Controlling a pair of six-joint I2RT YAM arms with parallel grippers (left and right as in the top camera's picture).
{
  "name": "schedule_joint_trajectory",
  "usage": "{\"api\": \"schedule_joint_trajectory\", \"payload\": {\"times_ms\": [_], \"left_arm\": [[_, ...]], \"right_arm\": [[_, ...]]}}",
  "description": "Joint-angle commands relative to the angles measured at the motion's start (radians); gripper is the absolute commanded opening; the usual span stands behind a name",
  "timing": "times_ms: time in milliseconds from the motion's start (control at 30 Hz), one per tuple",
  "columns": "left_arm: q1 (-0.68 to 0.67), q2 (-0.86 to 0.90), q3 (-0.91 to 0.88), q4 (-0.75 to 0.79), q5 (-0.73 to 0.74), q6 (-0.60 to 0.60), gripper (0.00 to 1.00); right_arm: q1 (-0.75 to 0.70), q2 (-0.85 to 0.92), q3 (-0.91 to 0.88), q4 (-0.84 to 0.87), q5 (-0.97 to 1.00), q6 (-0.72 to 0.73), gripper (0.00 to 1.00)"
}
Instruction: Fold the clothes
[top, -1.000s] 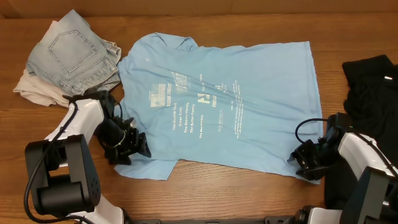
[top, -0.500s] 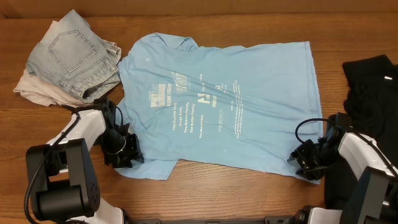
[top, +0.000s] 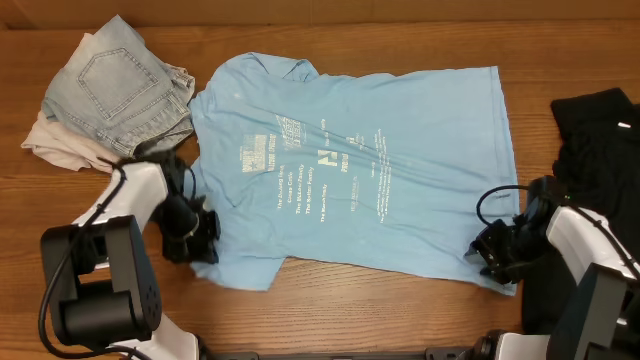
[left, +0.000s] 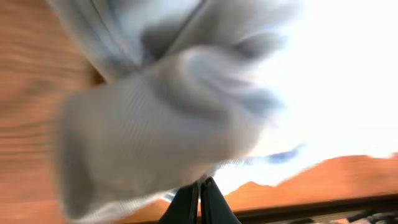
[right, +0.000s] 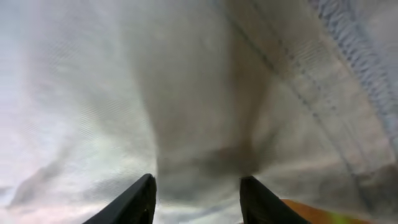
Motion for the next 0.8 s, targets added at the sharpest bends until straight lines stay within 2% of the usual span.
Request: {"api": "schedule_joint_trajectory", "payload": {"times_ms": [0, 167, 333, 667, 733, 767], "left_arm": [[-0.002, -0.003, 0.163, -0.073, 0.016, 0.008, 0.04], [-0.003, -0.004, 0.266, -0.162, 0.022, 0.008, 0.04], [-0.003, -0.004, 0.266, -0.183, 0.032, 0.008, 0.04], [-0.004, -0.004, 0.266, -0.177, 0.038, 0.027, 0.04], [-0.005, -0.004, 0.266, -0.175, 0.039, 0.027, 0.04], [-0.004, -0.004, 0.266, -0.175, 0.039, 0.027, 0.04]], "right_arm": [[0.005, -0.016, 0.063, -0.031, 0.028, -0.036, 0.50], [-0.017, -0.015, 0.066, -0.043, 0.097, -0.024, 0.61], [-0.051, -0.015, 0.037, -0.072, 0.138, 0.026, 0.61], [-0.053, -0.015, -0.085, 0.022, 0.093, 0.107, 0.59], [-0.053, -0.015, -0.086, 0.047, 0.092, 0.127, 0.49], [-0.053, -0.015, -0.085, 0.062, 0.086, 0.127, 0.40]]}}
